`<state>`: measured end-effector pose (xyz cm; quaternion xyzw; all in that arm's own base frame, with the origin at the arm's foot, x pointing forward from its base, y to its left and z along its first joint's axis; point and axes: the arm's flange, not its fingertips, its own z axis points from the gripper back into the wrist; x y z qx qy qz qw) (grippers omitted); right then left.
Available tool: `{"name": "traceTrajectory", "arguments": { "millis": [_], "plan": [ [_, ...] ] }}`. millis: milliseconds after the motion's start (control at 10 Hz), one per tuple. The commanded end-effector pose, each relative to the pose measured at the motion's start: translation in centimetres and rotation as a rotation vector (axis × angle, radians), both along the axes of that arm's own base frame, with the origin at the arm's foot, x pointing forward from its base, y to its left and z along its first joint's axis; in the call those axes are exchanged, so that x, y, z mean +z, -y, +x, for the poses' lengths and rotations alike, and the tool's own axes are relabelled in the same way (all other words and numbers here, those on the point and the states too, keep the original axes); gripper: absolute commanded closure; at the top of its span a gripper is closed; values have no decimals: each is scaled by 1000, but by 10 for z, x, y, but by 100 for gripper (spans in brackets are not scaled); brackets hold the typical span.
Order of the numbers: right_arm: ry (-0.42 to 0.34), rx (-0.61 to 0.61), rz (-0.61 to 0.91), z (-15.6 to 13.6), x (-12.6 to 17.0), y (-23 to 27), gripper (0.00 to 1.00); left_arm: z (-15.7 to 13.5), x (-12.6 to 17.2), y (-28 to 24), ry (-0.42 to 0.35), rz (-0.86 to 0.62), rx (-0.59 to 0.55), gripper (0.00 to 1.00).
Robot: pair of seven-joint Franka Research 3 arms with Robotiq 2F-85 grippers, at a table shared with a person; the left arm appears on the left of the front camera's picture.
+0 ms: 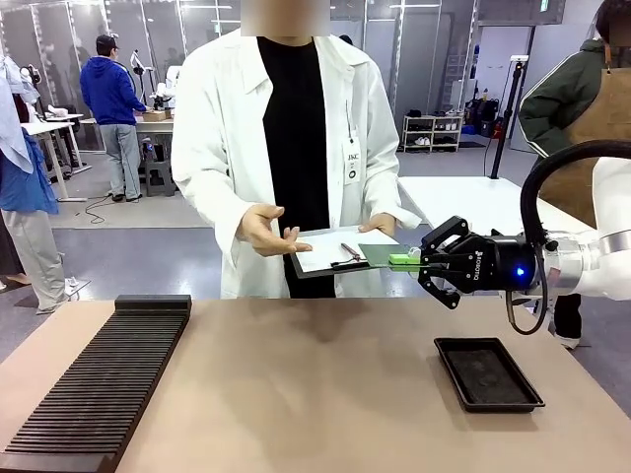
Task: Inspect the PCB.
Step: Place the Blank PCB in the ESD tray.
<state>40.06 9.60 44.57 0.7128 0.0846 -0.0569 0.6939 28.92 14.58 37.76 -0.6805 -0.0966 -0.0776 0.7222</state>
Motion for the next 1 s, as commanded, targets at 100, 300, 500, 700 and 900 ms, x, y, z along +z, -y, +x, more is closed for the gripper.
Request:
{"name": "traceTrajectory", "arguments": {
  "millis": [100,300,500,700,900],
  "plan": [
    [5,1,1,0,1,-1,100,-1,4,0,-4,10,5,0],
    [5,1,1,0,1,-1,100,-1,4,0,-4,10,5,0],
    [5,1,1,0,1,-1,100,-1,4,0,-4,10,5,0],
    [0,0,0,0,0,0,97,-1,4,0,-4,10,5,0],
    [191,97,-100,-14,24,32,97,-1,4,0,-4,10,5,0]
  ]
}}
